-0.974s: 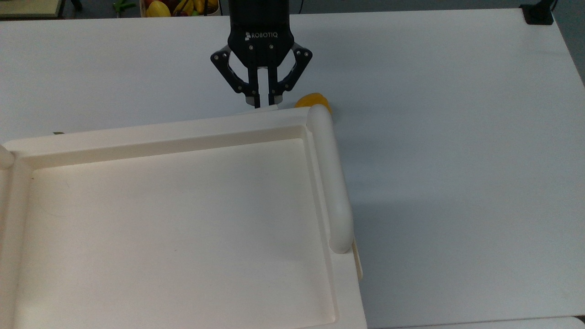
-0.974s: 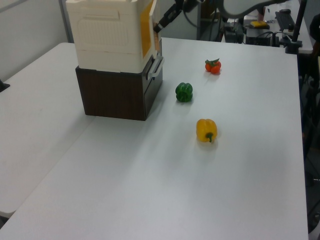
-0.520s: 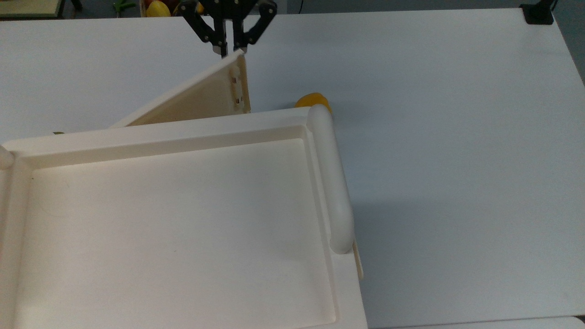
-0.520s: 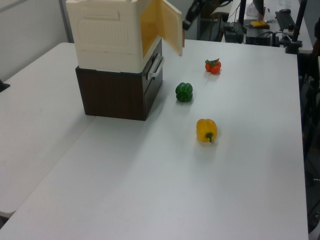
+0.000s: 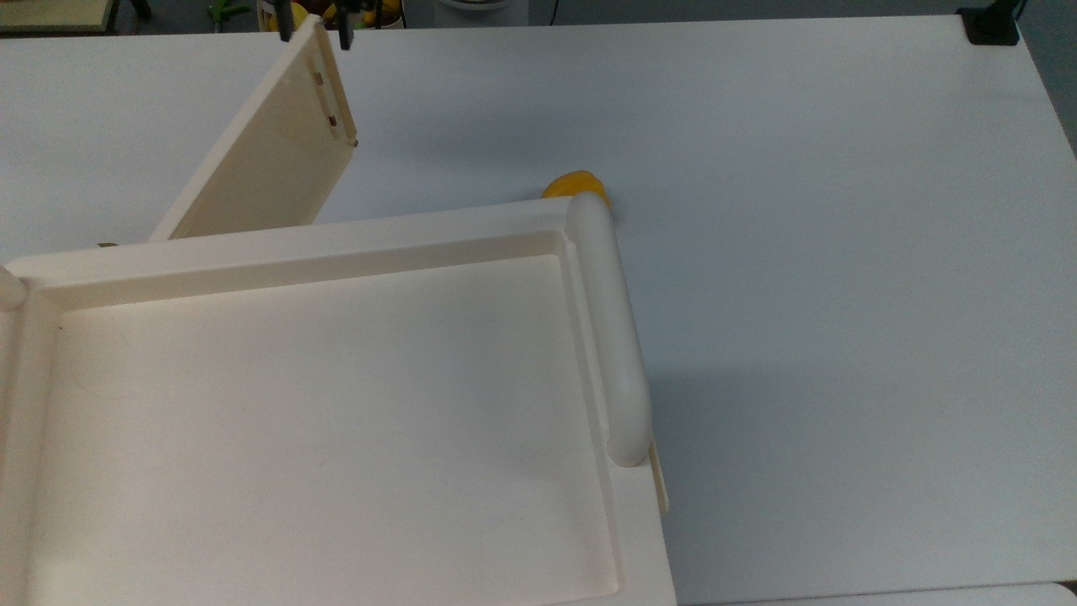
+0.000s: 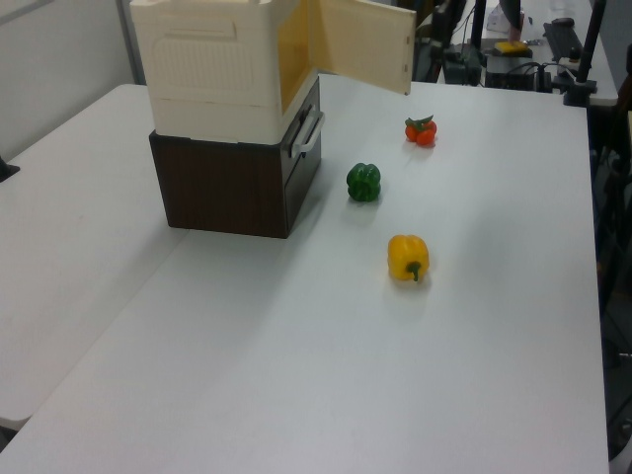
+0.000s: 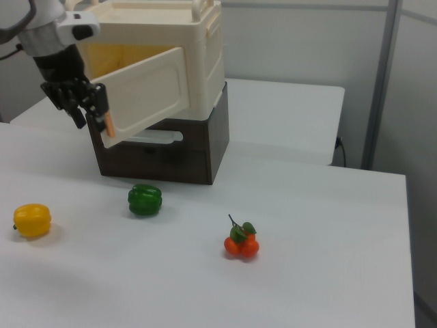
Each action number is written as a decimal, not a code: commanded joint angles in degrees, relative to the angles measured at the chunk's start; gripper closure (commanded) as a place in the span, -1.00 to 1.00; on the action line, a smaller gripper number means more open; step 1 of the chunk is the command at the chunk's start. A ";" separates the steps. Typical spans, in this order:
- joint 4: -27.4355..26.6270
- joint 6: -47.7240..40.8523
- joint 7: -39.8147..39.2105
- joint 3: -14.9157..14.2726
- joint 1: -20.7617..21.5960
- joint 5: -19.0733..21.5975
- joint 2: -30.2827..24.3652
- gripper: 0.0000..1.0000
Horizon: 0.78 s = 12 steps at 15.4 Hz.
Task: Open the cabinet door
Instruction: 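Pull the handle outward, swinging the cream door open on its hinge, then release the handle and move the gripper away from the door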
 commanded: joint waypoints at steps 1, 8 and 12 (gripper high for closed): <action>-0.51 -5.40 -5.78 -3.75 0.13 0.56 -2.47 -1.00; -0.51 -11.20 -5.08 -3.75 4.07 4.33 -4.32 -1.00; -0.07 -11.74 -2.89 -4.80 7.85 10.04 -4.41 -1.00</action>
